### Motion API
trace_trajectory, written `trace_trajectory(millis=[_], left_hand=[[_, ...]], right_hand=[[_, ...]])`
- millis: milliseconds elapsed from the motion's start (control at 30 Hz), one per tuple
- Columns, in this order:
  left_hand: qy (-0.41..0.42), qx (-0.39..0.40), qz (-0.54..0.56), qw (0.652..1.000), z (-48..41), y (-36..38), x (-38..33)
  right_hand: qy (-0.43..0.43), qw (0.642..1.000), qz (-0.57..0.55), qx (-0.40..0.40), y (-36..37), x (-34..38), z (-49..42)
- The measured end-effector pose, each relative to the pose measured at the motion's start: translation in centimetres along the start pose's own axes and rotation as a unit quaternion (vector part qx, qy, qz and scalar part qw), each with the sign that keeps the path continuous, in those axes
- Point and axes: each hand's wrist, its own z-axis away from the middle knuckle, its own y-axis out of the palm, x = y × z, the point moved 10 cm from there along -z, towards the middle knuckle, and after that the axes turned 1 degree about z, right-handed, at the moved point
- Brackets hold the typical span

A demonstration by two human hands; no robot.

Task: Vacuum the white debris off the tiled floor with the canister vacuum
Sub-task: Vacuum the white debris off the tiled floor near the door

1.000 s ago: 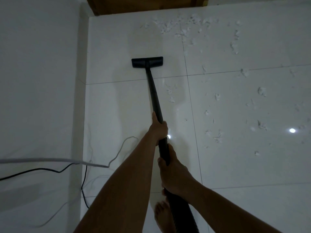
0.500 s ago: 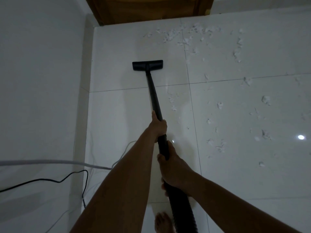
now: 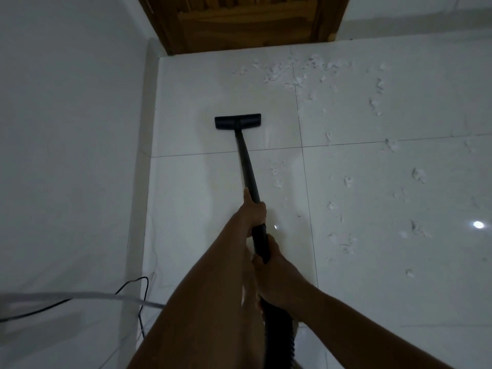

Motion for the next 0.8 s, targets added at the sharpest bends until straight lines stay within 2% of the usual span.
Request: trace_trajectory(millis=[167, 400, 800], left_hand=[[0.017, -0.006, -0.007, 1.000, -2.2, -0.7, -1.0], [0.025, -0.002, -0.004, 1.000, -5.5, -3.5, -4.3], [0.036, 0.001, 0.004, 0.999, -7.7, -5.6, -7.0]], right_hand=[[0.027, 1.000, 0.003, -0.008, 0.0, 0.4, -1.7], [0.020, 1.000, -0.004, -0.019, -0.5, 4.7, -4.9], [-0.001, 0.999, 0.018, -0.032, -1.0, 7.7, -7.2]])
